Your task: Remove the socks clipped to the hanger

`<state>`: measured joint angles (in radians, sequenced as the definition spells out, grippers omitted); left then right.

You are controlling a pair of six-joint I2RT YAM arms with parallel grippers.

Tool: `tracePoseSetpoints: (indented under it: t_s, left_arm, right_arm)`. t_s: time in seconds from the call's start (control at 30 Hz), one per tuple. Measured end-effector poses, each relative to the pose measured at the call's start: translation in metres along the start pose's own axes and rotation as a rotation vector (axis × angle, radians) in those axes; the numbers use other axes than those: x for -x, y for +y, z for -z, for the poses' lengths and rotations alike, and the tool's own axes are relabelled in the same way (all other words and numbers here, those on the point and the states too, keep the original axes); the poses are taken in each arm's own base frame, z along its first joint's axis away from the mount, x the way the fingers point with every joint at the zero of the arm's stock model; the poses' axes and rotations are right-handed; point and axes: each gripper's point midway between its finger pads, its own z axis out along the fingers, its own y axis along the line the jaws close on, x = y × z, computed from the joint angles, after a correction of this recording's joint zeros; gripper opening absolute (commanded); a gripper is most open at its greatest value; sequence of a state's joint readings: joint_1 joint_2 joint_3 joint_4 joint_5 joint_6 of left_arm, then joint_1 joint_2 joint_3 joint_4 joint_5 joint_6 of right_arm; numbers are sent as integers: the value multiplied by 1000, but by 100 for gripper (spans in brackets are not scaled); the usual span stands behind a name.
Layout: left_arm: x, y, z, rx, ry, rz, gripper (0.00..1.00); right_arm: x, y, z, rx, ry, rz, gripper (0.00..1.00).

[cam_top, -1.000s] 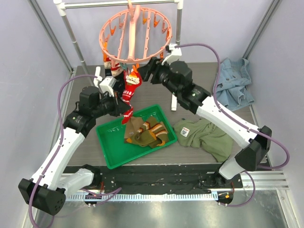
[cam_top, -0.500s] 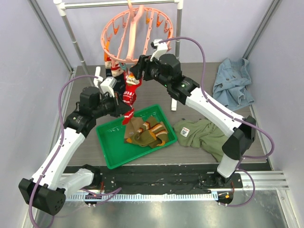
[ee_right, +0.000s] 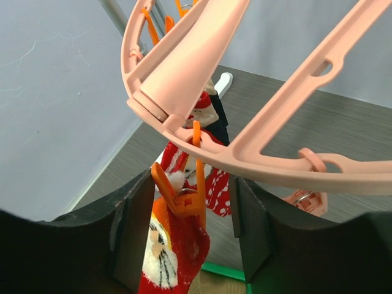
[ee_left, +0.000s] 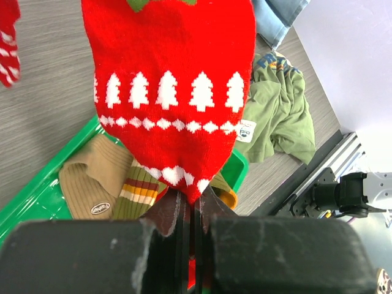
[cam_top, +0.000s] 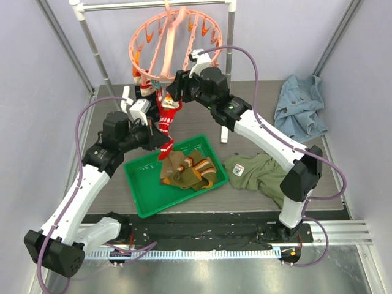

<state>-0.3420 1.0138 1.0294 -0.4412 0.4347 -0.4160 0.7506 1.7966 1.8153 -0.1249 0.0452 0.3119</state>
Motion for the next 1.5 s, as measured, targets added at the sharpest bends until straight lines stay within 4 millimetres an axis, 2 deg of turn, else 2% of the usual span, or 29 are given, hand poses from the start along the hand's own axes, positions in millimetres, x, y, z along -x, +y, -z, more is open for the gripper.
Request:
tracePoseSetpoints:
  t_s: [0.13, 0.23, 0.27, 0.37, 0.4, 0.8, 1.17, 1.4, 1.5]
  left_arm:
    - [0, -1, 0, -4, -1, -1, 0]
    - [0, -1, 0, -4, -1, 0, 0]
    - [0, -1, 0, -4, -1, 1, 0]
    - [0, -1, 0, -4, 0, 3, 0]
    - [0, 0, 0, -4, 0, 3, 0]
    - [-3, 5, 0, 29, 5, 30, 0]
    - [-25, 27, 10, 167, 69, 85, 0]
    - [-37, 25, 15, 177, 105, 157, 0]
    - [-51, 24, 12, 157, 138, 215, 1]
  right_arm:
    - [2, 1, -3, 5, -3, 0, 49]
    - [0, 2, -6, 7, 0, 1, 32]
    - [-1, 1, -6, 7, 1, 0, 20]
    - [-3, 0, -8, 1, 4, -1, 4]
    - [-2, 0, -8, -1, 3, -5, 1]
    - [-1, -1, -8, 0, 0, -5, 1]
    - [-1, -1, -8, 0, 0, -6, 1]
    - [-1, 0, -8, 1, 0, -9, 1]
    - [-1, 0, -8, 1, 1, -9, 2]
